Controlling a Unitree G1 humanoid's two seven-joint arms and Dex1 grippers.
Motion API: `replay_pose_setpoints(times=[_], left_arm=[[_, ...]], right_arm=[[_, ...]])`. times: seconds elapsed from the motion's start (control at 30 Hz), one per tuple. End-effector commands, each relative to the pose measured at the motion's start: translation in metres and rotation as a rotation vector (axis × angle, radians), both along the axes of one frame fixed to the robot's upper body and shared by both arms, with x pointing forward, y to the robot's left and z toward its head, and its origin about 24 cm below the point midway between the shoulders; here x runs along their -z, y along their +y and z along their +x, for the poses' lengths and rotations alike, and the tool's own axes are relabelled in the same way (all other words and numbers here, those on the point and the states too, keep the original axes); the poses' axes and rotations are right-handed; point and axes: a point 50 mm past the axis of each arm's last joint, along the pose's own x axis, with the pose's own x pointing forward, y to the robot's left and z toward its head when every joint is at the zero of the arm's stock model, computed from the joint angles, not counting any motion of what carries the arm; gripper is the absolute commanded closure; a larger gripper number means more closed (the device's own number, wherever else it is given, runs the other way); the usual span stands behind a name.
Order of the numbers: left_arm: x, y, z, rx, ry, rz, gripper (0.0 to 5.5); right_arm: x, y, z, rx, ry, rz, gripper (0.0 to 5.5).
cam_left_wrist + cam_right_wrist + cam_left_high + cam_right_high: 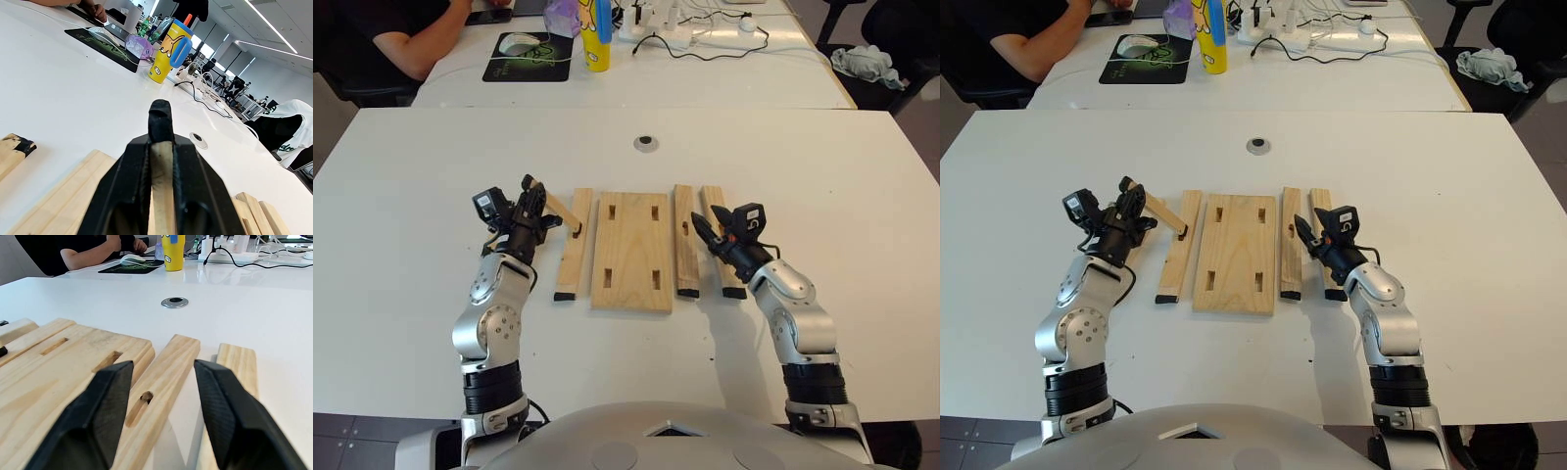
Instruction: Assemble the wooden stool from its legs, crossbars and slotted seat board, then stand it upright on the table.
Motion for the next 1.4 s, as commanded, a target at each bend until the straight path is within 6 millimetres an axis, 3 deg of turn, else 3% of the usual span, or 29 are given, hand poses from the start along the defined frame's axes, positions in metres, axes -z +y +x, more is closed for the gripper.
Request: replay_pose_setpoints(times=[0.03,0.33,0.63,0.73,0.87,1.0,1.37,1.4], left_arm=[[0.004,0.001,-0.004,-0.016,0.027,0.016,5.07],[0.005,0.004,-0.006,-0.033,0.044,0.064,5.07],[0.011,-0.011,-0.009,0.03,0.036,0.363,5.07],[0.024,-0.018,-0.013,0.07,0.016,0.423,5.07],[0.051,-0.011,-0.022,0.057,0.056,0.477,5.07],[0.062,-0.01,-0.029,0.059,0.064,0.486,5.07],[0.038,-0.024,-0.008,0.119,-0.072,0.517,5.07],[0.035,-0.023,-0.007,0.113,-0.086,0.524,4.71]], right_arm=[[-0.002,0.003,0.002,-0.018,-0.004,0.008,3.19],[-0.001,0.006,-0.001,-0.02,-0.002,0.008,3.19],[-0.006,0.009,0.001,-0.037,-0.021,-0.014,3.19],[-0.008,0.01,0.001,-0.048,-0.023,-0.019,3.19],[-0.009,0.011,0.001,-0.069,-0.019,-0.029,3.19],[-0.01,0.012,0.002,-0.09,-0.015,-0.04,3.19],[-0.005,0.014,0.006,-0.092,-0.006,-0.042,3.19],[-0.004,0.014,0.006,-0.089,-0.007,-0.041,3.19]])
